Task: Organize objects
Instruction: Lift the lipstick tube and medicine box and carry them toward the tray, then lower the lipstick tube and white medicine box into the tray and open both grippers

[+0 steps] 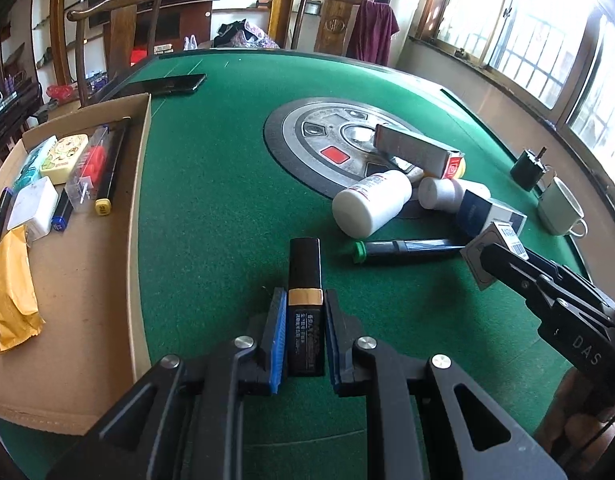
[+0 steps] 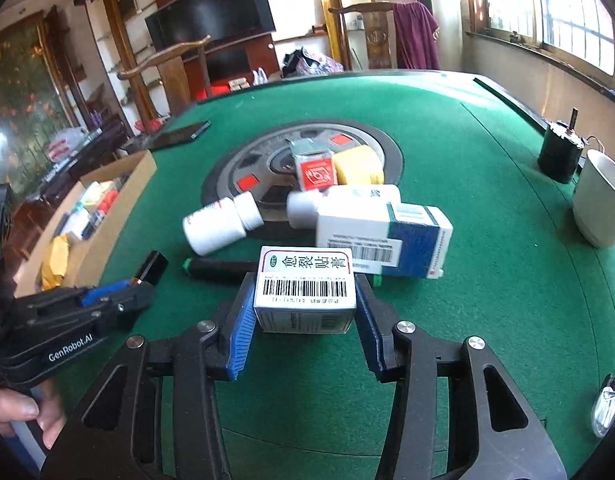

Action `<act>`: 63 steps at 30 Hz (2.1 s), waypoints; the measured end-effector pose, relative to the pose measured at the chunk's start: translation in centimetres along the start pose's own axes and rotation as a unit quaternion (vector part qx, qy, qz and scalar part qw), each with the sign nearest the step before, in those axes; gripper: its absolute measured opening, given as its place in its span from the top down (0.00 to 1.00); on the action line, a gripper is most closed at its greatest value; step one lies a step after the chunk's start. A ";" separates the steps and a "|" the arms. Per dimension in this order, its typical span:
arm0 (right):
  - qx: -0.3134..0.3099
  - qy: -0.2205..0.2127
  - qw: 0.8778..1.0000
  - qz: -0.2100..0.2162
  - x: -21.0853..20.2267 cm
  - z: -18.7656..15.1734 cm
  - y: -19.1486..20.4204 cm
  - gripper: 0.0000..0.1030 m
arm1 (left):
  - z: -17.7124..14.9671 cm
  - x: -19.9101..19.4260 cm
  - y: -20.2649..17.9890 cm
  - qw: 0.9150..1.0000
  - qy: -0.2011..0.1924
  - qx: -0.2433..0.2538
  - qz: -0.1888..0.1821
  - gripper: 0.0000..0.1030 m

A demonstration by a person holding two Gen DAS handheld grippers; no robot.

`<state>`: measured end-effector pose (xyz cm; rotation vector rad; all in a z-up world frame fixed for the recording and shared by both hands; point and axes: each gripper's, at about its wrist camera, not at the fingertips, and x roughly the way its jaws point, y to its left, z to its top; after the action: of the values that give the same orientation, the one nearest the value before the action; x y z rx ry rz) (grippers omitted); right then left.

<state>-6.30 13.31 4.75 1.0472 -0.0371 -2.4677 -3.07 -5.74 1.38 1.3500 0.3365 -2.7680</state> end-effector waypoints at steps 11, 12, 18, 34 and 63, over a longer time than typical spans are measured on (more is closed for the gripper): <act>-0.020 -0.039 0.998 0.044 -1.5 0.1 1.5 0.56 | -0.4 -3.2 0.0 0.999 -0.023 -0.009 -0.031 0.84; -0.021 -0.041 0.998 0.045 -1.6 0.1 1.6 0.56 | -0.4 -3.6 0.1 0.999 -0.027 -0.011 -0.033 0.84; -0.026 -0.042 0.998 0.051 -1.5 0.1 1.8 0.56 | -0.3 -5.4 0.6 0.998 -0.044 -0.016 -0.046 0.84; -0.050 -0.039 0.997 0.052 -1.1 0.0 2.6 0.56 | -0.6 -10.0 6.1 0.991 -0.093 -0.063 -0.076 0.84; -0.066 0.075 0.972 0.211 3.9 3.0 19.9 0.55 | -1.6 -6.8 16.0 0.984 -0.060 -0.164 -0.019 0.84</act>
<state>-2.81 -6.57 8.22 1.0429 -0.0432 -1.9777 4.52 -21.40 2.93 1.1033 0.7788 -2.6523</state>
